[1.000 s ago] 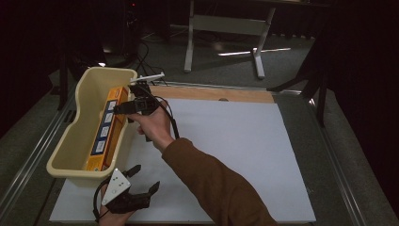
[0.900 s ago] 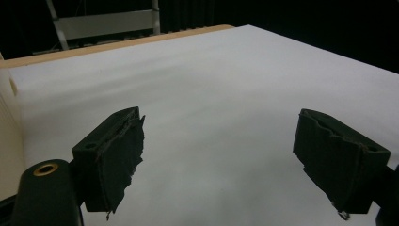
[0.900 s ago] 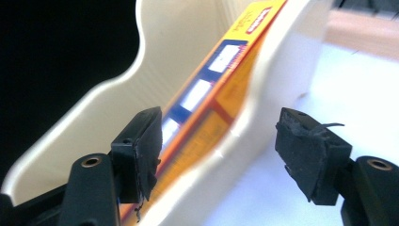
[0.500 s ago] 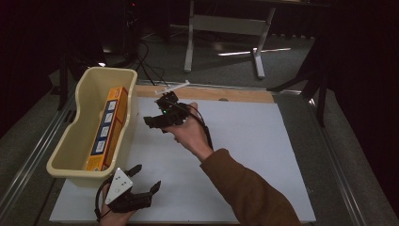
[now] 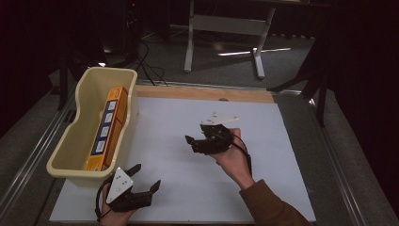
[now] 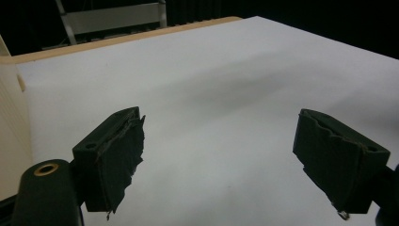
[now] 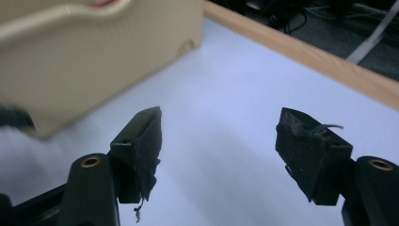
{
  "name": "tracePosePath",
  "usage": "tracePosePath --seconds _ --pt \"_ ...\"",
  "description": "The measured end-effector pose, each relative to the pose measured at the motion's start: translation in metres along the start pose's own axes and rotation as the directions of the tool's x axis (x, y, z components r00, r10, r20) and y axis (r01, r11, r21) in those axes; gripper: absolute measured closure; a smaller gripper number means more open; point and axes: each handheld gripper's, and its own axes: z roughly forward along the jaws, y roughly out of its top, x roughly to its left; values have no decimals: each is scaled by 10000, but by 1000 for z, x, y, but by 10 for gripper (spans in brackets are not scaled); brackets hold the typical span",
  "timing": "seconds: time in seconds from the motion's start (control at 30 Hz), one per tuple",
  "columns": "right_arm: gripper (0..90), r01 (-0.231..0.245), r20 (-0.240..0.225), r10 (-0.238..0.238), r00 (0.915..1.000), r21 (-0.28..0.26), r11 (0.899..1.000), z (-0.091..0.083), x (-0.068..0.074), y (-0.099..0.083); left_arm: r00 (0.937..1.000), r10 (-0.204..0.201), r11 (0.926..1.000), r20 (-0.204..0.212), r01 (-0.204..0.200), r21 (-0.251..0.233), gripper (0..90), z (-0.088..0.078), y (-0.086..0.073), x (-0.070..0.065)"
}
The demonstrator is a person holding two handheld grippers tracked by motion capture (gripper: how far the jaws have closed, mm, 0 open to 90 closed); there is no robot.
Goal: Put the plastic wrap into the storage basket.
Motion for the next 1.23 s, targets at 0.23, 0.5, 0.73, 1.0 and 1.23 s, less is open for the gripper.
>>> tracePosePath --seconds 0.23,0.5,0.73,1.0,1.23 --pt "308 304 410 -310 9987 146 9994 -26 -18 -56 10000 -20 10000 -63 20 21 165 0 0 0" --pt "315 -122 1249 193 9920 -571 9983 -62 -39 -112 9997 -33 10000 -225 34 85 170 0 0 2" --pt "294 -322 1072 461 9932 -1276 9913 -90 -52 -147 9990 50 9999 -449 -44 130 171 -1 1 2" --pt "258 -487 1157 673 9910 -1571 9864 -110 -62 -174 9970 264 9993 -729 -246 264 171 0 1 0" --pt "233 -131 1243 301 9918 -1351 9907 -106 -63 -176 9963 314 9991 -803 -290 301 169 1 1 -1"
